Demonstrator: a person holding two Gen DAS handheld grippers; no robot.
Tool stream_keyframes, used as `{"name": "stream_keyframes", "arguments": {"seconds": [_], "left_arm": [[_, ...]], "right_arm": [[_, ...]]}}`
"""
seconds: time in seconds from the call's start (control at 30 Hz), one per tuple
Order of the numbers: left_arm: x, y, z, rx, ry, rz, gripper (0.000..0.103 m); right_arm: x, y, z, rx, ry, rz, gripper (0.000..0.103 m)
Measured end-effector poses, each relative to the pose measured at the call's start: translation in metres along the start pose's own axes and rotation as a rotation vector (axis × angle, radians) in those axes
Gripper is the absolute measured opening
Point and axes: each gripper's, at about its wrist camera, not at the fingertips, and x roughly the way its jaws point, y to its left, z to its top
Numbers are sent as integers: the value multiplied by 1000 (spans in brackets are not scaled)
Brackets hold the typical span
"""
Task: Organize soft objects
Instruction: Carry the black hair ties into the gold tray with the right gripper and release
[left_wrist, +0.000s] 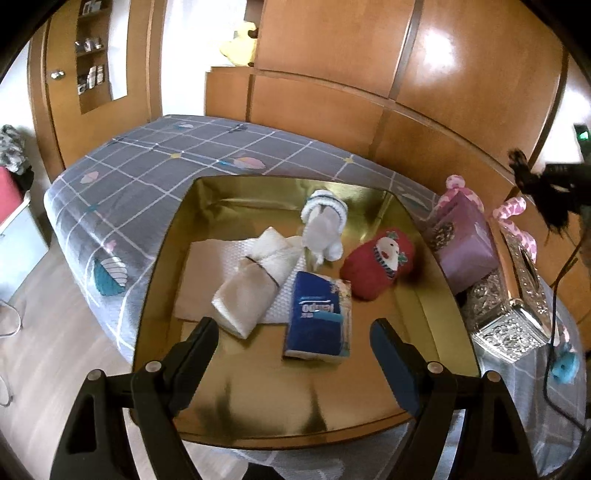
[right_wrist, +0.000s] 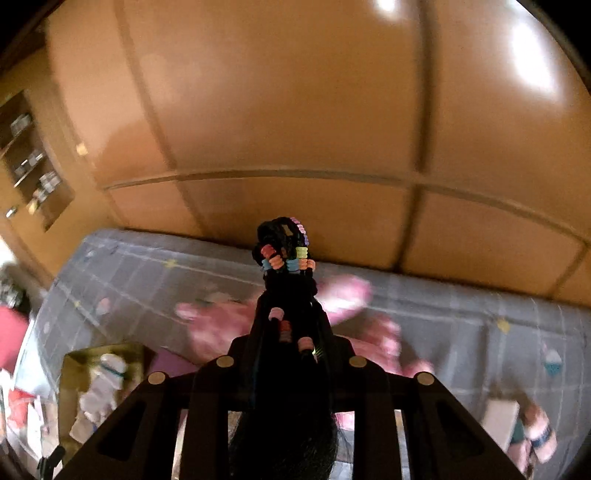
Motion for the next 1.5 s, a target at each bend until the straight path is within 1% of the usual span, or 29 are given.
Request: {"name": "stream_keyframes", "arguments": {"seconds": [0.1,0.13,0.2,0.3,0.37,0.47,0.57,0.6,0.7,0.73,0.8,0.87,0.97,1.1,1.27,1.5], "left_arm": [[-2,6,0,-10,-5,13,84],[-3,7,0,-13,-6,17,84],[-4,11,-1,-22,-10,24,84],[-5,17,0,-34,-12,34,84],[-6,20,0,-45,-15,39,84],[-7,21,-1,-49,-16,43,84],[-7,21,-1,-50,-18,41,84],[-7,21,-1,-49,-18,41,84],[-7,20,-2,-44,-18,41,84],[-7,19,-3,-42,-18,42,84],[-7,18,-3,-37,-21,42,84],[-8,16,-4,-29,-25,46,84],[-8,14,-4,-24,-27,46,84],[-12,10,-3,-11,-41,47,84],[-19,0,-3,23,-62,47,84],[-29,-20,-5,86,-81,38,84]], "right_arm": [[2,42,-2,-90,-19,101,24],[0,61,-7,-136,-23,152,24],[-3,89,-18,-210,-18,222,24],[-8,136,-46,-344,14,322,24],[-8,162,-71,-417,59,358,24],[-1,182,-105,-461,148,347,24],[12,193,-133,-440,239,334,24],[13,195,-141,-437,252,332,24],[23,201,-161,-428,297,283,26],[27,201,-167,-424,309,281,26],[33,203,-173,-413,312,262,27],[34,202,-176,-395,316,259,31],[26,200,-175,-375,303,271,31],[11,191,-175,-368,257,274,31],[-11,180,-176,-375,179,261,31],[-40,157,-177,-361,84,217,31]]}}
